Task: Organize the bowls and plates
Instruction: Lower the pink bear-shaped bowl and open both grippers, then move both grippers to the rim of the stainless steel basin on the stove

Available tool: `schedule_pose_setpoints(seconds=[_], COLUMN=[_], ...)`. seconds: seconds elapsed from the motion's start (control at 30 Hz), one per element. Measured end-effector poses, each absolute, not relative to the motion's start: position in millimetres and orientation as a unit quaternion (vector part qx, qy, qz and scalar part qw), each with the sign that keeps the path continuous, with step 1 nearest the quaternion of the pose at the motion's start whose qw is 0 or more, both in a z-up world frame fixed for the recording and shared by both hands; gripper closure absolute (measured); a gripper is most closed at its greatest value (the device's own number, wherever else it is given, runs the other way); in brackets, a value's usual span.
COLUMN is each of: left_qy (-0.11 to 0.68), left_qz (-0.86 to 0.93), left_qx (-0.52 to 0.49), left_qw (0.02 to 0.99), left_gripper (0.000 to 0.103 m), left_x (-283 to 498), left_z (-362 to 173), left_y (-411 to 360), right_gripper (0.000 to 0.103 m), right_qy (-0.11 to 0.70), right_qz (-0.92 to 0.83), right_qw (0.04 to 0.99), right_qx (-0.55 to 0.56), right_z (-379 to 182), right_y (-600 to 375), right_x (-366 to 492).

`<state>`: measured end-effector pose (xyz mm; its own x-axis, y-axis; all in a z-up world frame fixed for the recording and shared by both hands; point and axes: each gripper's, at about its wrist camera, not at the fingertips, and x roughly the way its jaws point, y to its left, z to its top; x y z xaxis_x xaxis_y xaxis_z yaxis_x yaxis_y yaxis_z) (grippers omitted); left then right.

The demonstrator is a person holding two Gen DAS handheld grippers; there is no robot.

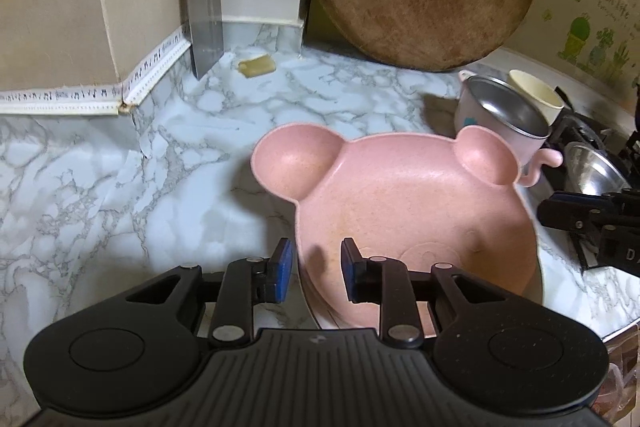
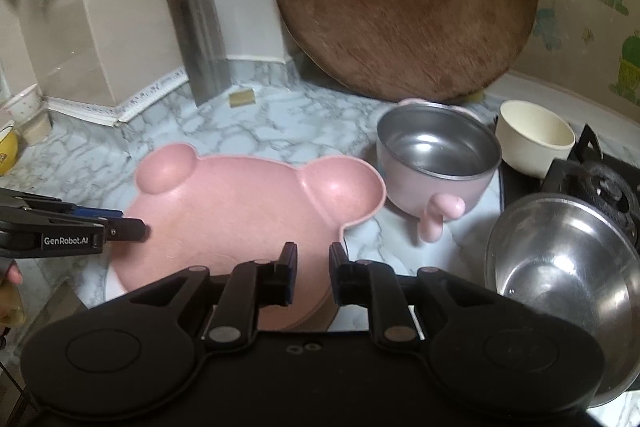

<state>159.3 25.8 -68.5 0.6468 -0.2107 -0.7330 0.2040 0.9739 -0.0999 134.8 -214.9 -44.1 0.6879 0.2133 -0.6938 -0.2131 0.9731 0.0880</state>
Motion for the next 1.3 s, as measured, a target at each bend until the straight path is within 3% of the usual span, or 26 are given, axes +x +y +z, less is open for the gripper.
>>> schedule_pose_setpoints(seconds=[0.07, 0.13, 0.17, 0.27, 0.33, 0.43, 0.47, 0.8, 0.87, 0.9, 1.3], left_qy=[0.396, 0.384, 0.375, 0.357, 0.350, 0.339, 0.335, 0.314, 0.310, 0.308, 0.329], left_qz=[-0.118, -0.122, -0.122, -0.131, -0.139, -0.154, -0.161, -0.215, -0.225, -0.232, -0.286], left_qx=[-0.002, -0.003, -0.002, 0.008, 0.013, 0.018, 0.018, 0.021, 0.020, 0.019, 0.042], left_qw=[0.911, 0.915, 0.919, 0.925, 0.926, 0.928, 0.928, 0.924, 0.924, 0.922, 0.899], left_gripper=[0.072, 0.046, 0.040, 0.038, 0.037, 0.029, 0.028, 0.021, 0.011, 0.000, 0.000], left_x=[154, 148, 145, 137, 133, 127, 126, 123, 123, 124, 147], left_z=[-62, -55, -51, -39, -32, -23, -20, -3, -2, -2, -16], left_y=[25, 23, 22, 14, 8, -2, -6, -46, -57, -62, -157], right_gripper=[0.084, 0.082, 0.081, 0.072, 0.057, 0.016, 0.012, 0.000, 0.000, 0.000, 0.000], right_qy=[0.373, 0.367, 0.364, 0.359, 0.352, 0.331, 0.323, 0.303, 0.304, 0.304, 0.344], right_qz=[0.123, 0.127, 0.127, 0.131, 0.129, 0.114, 0.112, 0.074, 0.060, 0.054, -0.081], right_qw=[0.920, 0.921, 0.923, 0.924, 0.927, 0.937, 0.940, 0.950, 0.950, 0.951, 0.934], right_qx=[0.001, 0.001, 0.001, 0.007, 0.007, 0.014, 0.015, 0.024, 0.029, 0.031, 0.048], right_z=[-40, -37, -35, -29, -25, -16, -14, 3, 4, 4, -10], right_y=[-214, -214, -214, -216, -218, -225, -227, -263, -273, -278, -377], right_x=[132, 128, 126, 121, 116, 107, 105, 89, 87, 86, 86])
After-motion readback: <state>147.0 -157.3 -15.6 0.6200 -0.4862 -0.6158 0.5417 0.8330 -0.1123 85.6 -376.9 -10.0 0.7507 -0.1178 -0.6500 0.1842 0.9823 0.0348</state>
